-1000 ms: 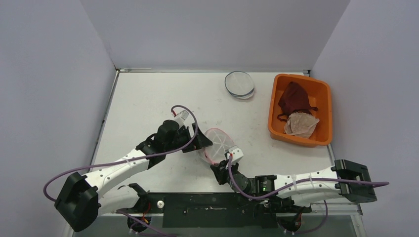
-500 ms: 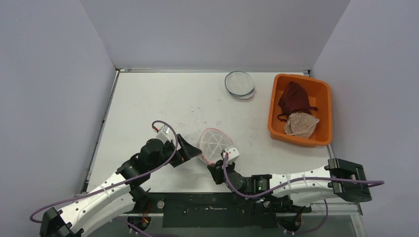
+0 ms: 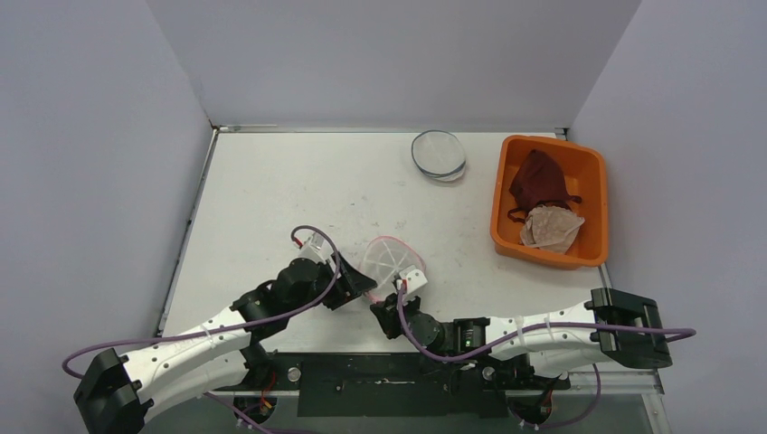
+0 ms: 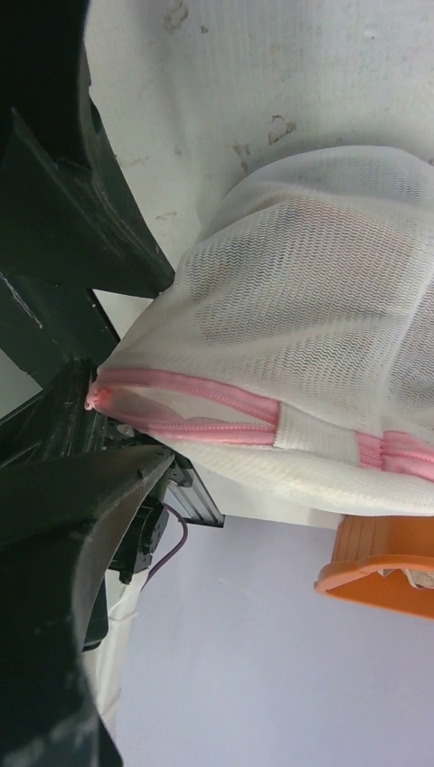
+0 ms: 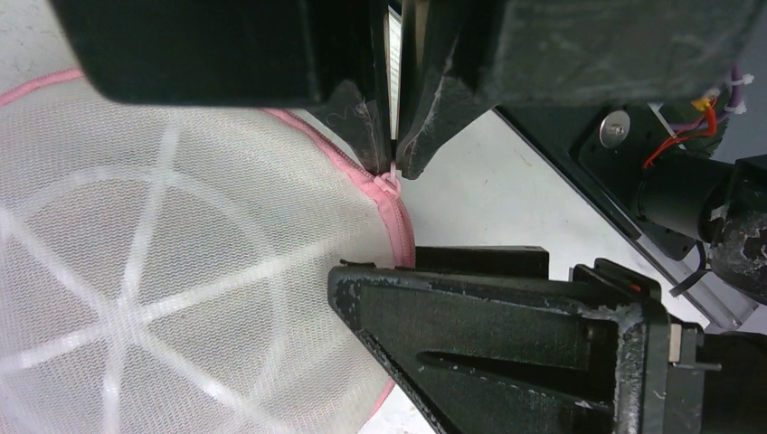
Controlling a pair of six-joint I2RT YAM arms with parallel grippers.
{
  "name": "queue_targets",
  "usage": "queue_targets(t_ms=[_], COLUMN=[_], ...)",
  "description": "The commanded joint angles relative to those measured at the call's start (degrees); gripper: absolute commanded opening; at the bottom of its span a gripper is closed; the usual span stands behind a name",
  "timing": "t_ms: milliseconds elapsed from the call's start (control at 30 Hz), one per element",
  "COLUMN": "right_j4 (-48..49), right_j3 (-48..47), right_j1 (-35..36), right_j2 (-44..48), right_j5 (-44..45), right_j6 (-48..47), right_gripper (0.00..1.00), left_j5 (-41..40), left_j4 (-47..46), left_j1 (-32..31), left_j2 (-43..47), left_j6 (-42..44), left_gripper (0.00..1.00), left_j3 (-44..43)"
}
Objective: Unzip the laundry bag and remove the bra
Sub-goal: Unzip the laundry bag at the center of the board.
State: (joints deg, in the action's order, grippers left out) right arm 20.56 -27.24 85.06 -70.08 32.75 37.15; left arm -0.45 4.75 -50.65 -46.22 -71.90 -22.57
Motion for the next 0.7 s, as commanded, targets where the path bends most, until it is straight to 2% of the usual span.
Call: queue_targets(t_ms=[0, 133, 400, 667], right_j4=[2.2, 2.1, -0.5, -12.0], right_j3=[-1.8, -1.2, 0.1, 3.4], right_j1=[-0.3, -0.3, -0.3, -1.4], right_j2=[0.7, 1.0, 2.8, 11.1], right_j5=[-0.3, -0.3, 1.4, 8.2], right_j6=[-0.6, -0.2, 1.3, 5.8], right_gripper=[0.05, 0.05, 0.05, 0.05], left_j5=[-4.0, -5.8, -6.6, -5.3], left_j4=[-2.6, -1.9, -1.4, -1.9], left_j1=[-0.2, -0.2, -0.1, 0.4], left_j2=[-0.1, 0.0, -0.1, 0.6], left_j6=[0.4, 1.0, 2.1, 2.9], left_gripper=[0.53, 0.38, 0.01, 0.00], left_j3=[-3.4, -3.4, -3.9, -3.4])
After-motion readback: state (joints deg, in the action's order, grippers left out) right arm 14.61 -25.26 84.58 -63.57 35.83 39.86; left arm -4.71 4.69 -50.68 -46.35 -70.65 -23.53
